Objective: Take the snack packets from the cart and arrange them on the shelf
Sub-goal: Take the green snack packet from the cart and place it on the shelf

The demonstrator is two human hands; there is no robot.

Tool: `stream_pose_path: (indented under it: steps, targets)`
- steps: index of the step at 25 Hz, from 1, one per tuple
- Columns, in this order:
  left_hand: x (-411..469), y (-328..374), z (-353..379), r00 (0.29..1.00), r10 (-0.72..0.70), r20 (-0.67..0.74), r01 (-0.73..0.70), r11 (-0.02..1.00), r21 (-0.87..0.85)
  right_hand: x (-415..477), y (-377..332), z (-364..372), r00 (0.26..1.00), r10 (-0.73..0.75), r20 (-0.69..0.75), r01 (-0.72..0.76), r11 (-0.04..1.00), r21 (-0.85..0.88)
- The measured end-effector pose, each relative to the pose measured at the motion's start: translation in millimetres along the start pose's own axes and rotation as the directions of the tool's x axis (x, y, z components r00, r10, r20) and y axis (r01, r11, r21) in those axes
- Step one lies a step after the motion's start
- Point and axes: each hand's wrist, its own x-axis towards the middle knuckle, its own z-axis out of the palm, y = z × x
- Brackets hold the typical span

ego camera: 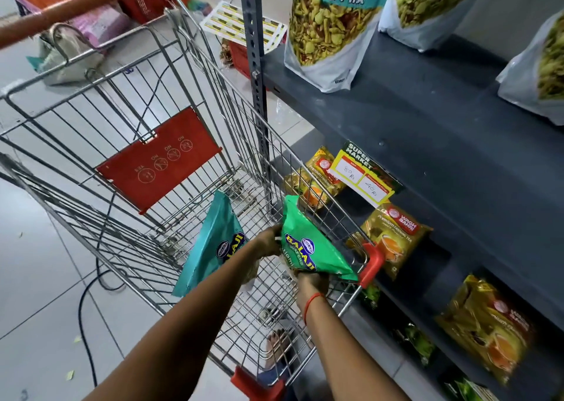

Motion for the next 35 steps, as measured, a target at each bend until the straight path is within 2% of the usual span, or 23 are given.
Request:
stream_pose_path:
  steps: [1,4,7,9,10,11,13,15,18,21,24,28,30,32,35]
  targets:
    - [-9,3,-5,1.0,-0.008,0.008,0.008,1.0,-0.008,-14,-9,-2,0.999,0.007,-0.039,-0.009,0.998,-0.059]
    - [-45,19,-27,0.994,0.088,-0.068,-0.08,0.99,0.12,-50,-34,-8,0.981,-0.075,-0.181,0.055,0.992,-0.113]
    - [-100,39,-46,0.962,0.239,-0.133,-0.214,0.961,0.178,-94,-51,-23,0.987,-0.157,-0.034,0.146,0.963,-0.225]
    - [-140,60,-56,0.925,0.338,-0.176,-0.304,0.933,0.194,-126,-65,-36,0.963,-0.27,0.026,0.267,0.929,-0.255]
    - [-158,72,-60,0.903,0.387,-0.187,-0.351,0.915,0.199,-139,-74,-44,0.916,-0.399,0.045,0.395,0.873,-0.286]
    - [-177,85,-62,0.882,0.43,-0.192,-0.398,0.899,0.184,-154,-82,-52,0.837,-0.543,0.065,0.536,0.789,-0.301]
    - [-206,113,-65,0.855,0.472,-0.216,-0.461,0.881,0.102,-187,-104,-66,0.672,-0.729,0.13,0.738,0.644,-0.201]
    - [-223,150,-64,0.823,0.52,-0.228,-0.525,0.85,0.04,-214,-133,-82,0.577,-0.797,0.179,0.816,0.574,-0.072]
    - [-227,212,-47,0.754,0.629,-0.191,-0.633,0.773,0.047,-238,-175,-116,0.454,-0.884,0.113,0.891,0.453,-0.036]
    - [-212,251,-26,0.736,0.655,-0.174,-0.651,0.754,0.084,-238,-205,-141,0.444,-0.896,0.018,0.895,0.442,-0.065]
    - [-190,280,3,0.692,0.709,-0.135,-0.694,0.705,0.144,-231,-225,-175,0.477,-0.879,-0.016,0.877,0.477,-0.056]
    - [-177,321,57,0.689,0.721,-0.078,-0.71,0.692,0.129,-223,-242,-240,0.506,-0.86,-0.058,0.861,0.508,-0.017]
    - [-173,340,101,0.673,0.739,-0.008,-0.73,0.666,0.156,-222,-244,-288,0.527,-0.844,-0.098,0.848,0.53,-0.012]
    - [-169,348,129,0.675,0.737,-0.024,-0.725,0.669,0.16,-221,-248,-316,0.56,-0.825,-0.074,0.827,0.562,-0.013]
    - [-170,367,199,0.677,0.735,0.045,-0.731,0.663,0.162,-227,-240,-388,0.57,-0.811,-0.13,0.819,0.574,0.012]
